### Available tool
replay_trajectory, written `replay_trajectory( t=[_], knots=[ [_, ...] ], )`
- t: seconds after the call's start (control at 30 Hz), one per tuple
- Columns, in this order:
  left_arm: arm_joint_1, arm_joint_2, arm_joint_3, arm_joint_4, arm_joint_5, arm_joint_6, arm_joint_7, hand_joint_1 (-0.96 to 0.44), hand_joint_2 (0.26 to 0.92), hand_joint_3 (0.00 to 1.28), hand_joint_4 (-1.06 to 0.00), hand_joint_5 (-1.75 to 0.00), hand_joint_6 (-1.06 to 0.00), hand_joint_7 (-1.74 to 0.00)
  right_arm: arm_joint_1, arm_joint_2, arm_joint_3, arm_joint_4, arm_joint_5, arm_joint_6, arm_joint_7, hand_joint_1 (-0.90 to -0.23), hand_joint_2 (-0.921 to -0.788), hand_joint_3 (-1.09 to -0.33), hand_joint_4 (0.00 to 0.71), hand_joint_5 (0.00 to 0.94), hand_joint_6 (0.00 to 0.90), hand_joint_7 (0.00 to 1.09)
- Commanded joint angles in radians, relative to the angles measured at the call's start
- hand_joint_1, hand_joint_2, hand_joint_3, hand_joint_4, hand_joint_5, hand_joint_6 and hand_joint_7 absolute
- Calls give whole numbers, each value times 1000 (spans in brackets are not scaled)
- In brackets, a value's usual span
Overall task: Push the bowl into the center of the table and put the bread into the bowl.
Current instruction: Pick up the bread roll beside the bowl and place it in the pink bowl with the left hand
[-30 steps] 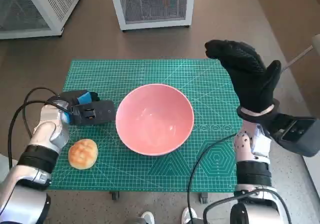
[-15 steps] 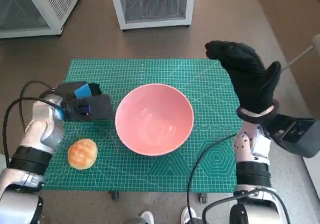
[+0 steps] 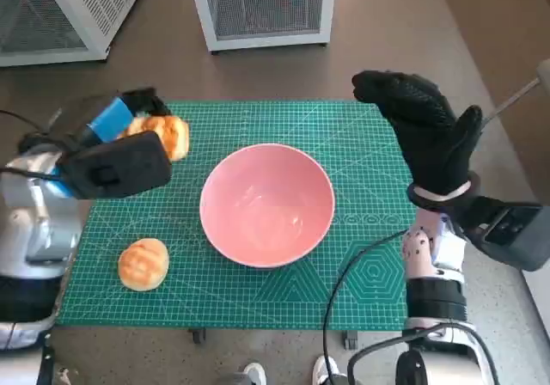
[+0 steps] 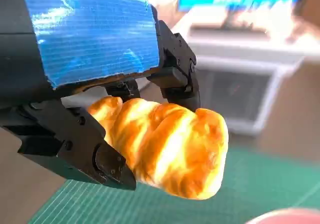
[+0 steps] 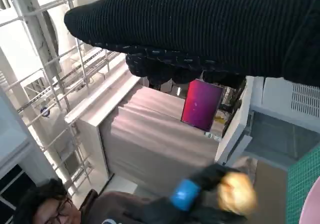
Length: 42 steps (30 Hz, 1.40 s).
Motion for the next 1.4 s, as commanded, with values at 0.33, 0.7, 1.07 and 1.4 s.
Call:
replay_trajectory(
  t=[0.33,0.7,1.07,1.4],
  knots=[
    [44,-49,4,-278,-11,-81,14,2,895,15,-808,-1058,-735,-1038,33,0,-2,-5,8,8,4,-552,-921,-581,257,0,360,6],
    [22,-115,-59,-283,-143,-187,-75,2,900,22,-723,-1194,-787,-933,35,-2,-2,4,8,4,6,-549,-921,-582,256,0,359,5],
    [-22,-153,-100,-143,-247,-275,-150,2,903,27,-720,-1236,-778,-903,40,-9,-3,-6,12,7,7,-561,-921,-591,256,0,359,5],
    [-20,-164,-122,-105,-186,-305,-125,1,902,28,-740,-1203,-755,-939,48,-10,-2,-15,15,7,6,-564,-921,-594,251,0,359,5]
  ],
)
